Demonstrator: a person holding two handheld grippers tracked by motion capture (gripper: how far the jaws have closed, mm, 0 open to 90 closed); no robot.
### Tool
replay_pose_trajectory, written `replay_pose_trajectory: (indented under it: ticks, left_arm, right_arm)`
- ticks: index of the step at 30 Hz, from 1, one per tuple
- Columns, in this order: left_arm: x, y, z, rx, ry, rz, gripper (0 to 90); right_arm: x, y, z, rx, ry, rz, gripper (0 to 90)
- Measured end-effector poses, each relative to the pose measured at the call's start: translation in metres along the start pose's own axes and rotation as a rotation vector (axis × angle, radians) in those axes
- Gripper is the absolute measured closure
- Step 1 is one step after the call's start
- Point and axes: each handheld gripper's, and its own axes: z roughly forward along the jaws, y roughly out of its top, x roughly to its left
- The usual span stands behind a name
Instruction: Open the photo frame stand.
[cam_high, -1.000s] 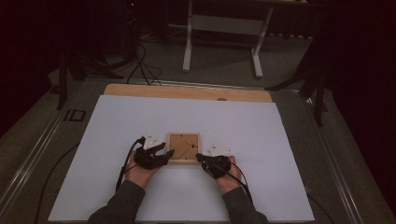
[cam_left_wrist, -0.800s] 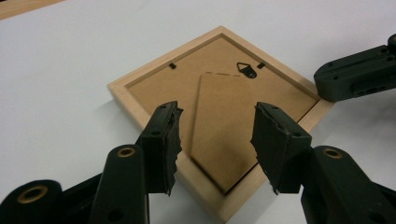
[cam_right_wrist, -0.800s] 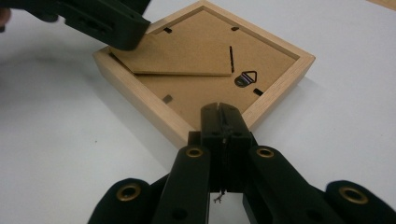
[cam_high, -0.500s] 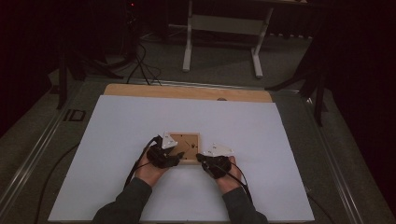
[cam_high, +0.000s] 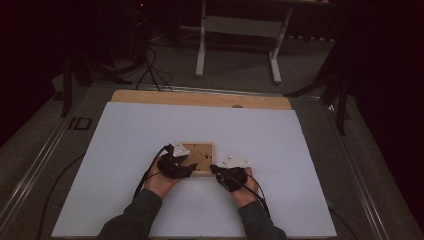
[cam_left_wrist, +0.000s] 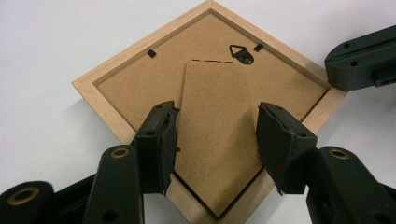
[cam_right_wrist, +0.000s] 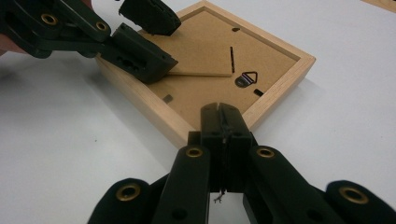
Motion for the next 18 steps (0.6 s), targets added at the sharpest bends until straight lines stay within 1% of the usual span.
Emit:
replay_pose_trajectory:
  ticks: [1,7,8,10,11,14,15,18]
  left_arm:
    - [0.001,0.002,0.0,0.011,-0.014,-0.006,50.0]
    - [0.001,0.005,-0.001,0.032,-0.013,-0.008,51.6]
    - [0.003,0.008,0.0,0.047,-0.025,-0.022,51.6]
    - [0.005,0.012,0.0,0.077,-0.036,-0.024,51.6]
    - [0.005,0.014,-0.001,0.085,-0.039,-0.028,51.6]
    - [0.006,0.018,-0.003,0.086,-0.048,-0.036,51.6]
    - [0.007,0.02,-0.006,0.072,-0.049,-0.041,51.5]
    - [0.007,0.021,-0.006,0.069,-0.053,-0.05,51.5]
  right_arm:
    - [0.0,0.0,0.0,-0.001,0.0,0.001,89.4]
    - [0.0,0.0,0.0,-0.001,-0.002,0.0,89.4]
    - [0.0,0.0,0.0,-0.001,-0.002,-0.001,89.4]
    - [0.0,0.0,0.0,-0.002,0.0,-0.001,89.4]
    - [0.0,0.0,0.0,-0.003,0.001,-0.001,89.4]
    - [0.0,0.0,0.0,-0.004,0.001,-0.001,89.3]
    - [0.0,0.0,0.0,-0.003,0.0,-0.002,89.3]
    - [0.0,0.0,0.0,-0.004,0.0,-0.002,89.3]
